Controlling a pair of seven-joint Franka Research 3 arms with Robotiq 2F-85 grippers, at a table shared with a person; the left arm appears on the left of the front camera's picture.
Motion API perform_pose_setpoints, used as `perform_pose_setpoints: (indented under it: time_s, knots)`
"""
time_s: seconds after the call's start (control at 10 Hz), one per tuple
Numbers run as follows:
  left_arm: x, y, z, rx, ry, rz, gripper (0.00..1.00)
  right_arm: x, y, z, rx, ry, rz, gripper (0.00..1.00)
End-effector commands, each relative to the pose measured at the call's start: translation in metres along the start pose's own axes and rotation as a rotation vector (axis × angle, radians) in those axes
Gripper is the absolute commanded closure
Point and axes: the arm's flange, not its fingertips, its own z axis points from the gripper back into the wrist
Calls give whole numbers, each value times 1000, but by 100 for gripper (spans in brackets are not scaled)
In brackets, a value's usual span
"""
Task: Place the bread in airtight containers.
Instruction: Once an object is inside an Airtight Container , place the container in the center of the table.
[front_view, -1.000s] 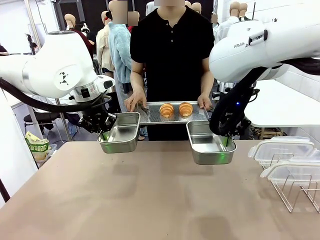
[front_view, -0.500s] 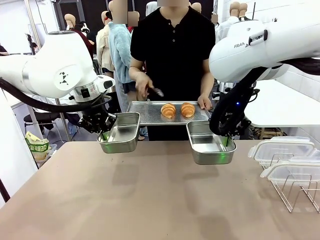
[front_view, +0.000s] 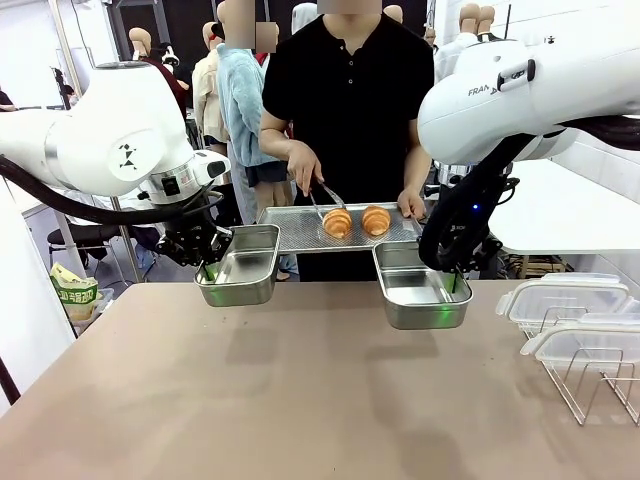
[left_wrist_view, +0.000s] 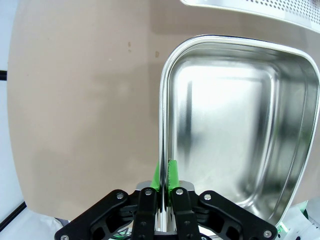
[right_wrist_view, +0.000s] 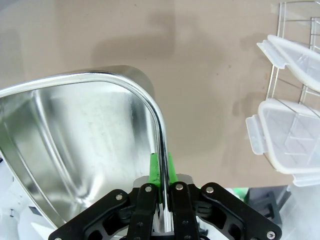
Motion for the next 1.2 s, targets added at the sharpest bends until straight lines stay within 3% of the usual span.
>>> perform_pose_setpoints:
  time_s: [0.0,1.1]
  knots:
    - [1,1,3,-4,-5,1,100,0,0,0,0,-9,2,100]
    - [1,1,3,-4,-5,1,100,0,0,0,0,-9,2,100]
